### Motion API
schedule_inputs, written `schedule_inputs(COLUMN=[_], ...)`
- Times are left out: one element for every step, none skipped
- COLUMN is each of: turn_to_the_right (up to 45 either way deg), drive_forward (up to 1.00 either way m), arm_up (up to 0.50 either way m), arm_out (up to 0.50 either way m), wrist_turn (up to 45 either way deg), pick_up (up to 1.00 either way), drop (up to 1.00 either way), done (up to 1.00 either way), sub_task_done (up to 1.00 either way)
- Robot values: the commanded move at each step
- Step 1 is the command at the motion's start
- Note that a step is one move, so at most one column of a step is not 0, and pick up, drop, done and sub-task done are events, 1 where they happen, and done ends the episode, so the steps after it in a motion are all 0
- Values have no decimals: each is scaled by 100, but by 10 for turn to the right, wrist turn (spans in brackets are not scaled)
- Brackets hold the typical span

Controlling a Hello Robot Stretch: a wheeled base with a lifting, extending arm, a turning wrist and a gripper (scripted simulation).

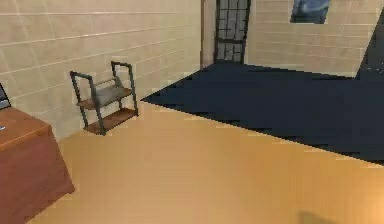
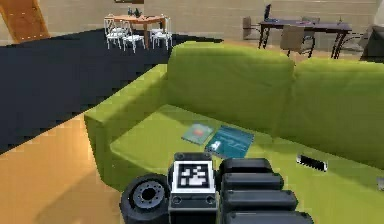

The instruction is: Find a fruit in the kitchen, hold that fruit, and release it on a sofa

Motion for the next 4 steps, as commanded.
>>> schedule_inputs(turn_to_the_right=[450, 450, 210, 0], drive_forward=[0, 0, 0, 35], arm_up=[0, 0, 0, 0], arm_out=[0, 0, 0, 0], wrist_turn=[0, 0, 0, 0], pick_up=[0, 0, 0, 0], drop=[0, 0, 0, 0], done=[0, 0, 0, 0], sub_task_done=[0, 0, 0, 0])
